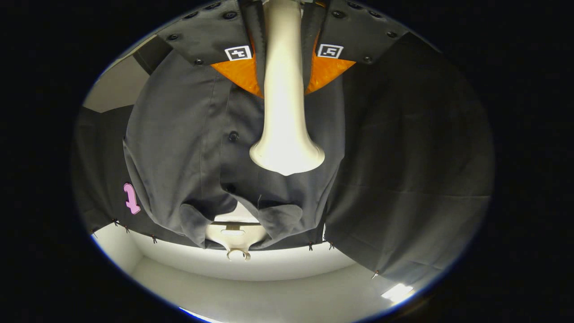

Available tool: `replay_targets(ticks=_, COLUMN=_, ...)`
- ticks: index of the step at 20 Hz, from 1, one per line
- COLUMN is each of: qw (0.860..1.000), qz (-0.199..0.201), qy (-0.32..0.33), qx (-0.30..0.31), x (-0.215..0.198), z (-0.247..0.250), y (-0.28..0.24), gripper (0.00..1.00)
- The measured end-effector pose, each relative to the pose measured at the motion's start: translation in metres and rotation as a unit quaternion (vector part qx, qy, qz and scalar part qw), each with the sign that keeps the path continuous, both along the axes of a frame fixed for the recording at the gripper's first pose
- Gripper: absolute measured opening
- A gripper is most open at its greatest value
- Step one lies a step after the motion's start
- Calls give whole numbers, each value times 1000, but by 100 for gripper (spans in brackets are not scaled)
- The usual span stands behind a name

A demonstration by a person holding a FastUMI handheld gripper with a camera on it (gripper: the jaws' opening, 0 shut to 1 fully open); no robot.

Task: Iron the clothes twice with a garment steamer, once on the left side and once on the right side.

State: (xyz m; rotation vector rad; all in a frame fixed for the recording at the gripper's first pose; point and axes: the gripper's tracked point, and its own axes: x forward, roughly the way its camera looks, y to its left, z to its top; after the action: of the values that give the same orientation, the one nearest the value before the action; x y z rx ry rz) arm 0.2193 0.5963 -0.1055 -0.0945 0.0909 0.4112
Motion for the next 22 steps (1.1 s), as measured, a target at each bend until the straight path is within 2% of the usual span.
replay_targets(ticks=22, qw=990, qz=13, qy=115, qx=-77, x=-60, z=-164, y=-9, gripper=40)
